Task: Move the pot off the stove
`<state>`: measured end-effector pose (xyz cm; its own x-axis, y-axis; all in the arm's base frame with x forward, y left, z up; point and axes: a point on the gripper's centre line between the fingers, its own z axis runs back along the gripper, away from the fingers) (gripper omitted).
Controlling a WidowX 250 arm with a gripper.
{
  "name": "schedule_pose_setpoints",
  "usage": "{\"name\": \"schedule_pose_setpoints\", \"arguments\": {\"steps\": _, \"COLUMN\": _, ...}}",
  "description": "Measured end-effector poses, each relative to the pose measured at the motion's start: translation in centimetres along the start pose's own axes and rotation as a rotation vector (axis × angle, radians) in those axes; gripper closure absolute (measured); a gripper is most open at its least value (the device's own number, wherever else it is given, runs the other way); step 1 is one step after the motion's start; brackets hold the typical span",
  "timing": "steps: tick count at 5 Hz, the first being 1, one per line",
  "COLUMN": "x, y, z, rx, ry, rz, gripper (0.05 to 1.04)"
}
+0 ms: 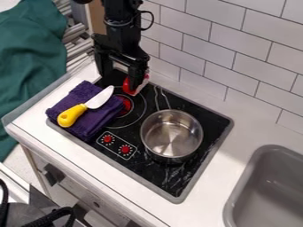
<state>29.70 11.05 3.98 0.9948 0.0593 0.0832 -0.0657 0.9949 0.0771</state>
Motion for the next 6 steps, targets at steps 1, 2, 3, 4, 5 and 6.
{"name": "schedule_pose_setpoints", "arguments": {"steps": 1, "x": -0.5, "y": -0.2, "z": -1.1, "rx": -0.009, "ry": 0.032, "rz": 0.001, "gripper": 0.073}}
{"name": "schedule_pose_setpoints", "arguments": {"steps": 2, "x": -1.5, "y": -1.3, "z": -2.1, "rx": 0.0, "ry": 0.045, "rz": -0.006, "gripper": 0.073}}
{"name": "schedule_pose_setpoints", "arguments": {"steps": 3, "x": -2.2, "y": -2.8, "z": -2.4, "rx": 0.03, "ry": 0.035, "rz": -0.036, "gripper": 0.073}}
{"name": "schedule_pose_setpoints", "arguments": {"steps": 4, "x": -2.7, "y": -4.5, "z": -2.5, "rx": 0.038, "ry": 0.043, "rz": -0.056, "gripper": 0.073}}
{"name": "schedule_pose_setpoints", "arguments": {"steps": 5, "x": -2.4, "y": -6.0, "z": -2.7, "rx": 0.018, "ry": 0.012, "rz": -0.051, "gripper": 0.073}}
{"name": "schedule_pose_setpoints", "arguments": {"steps": 6, "x": -1.5, "y": -6.8, "z": -4.1, "rx": -0.026, "ry": -0.04, "rz": 0.014, "gripper": 0.073}}
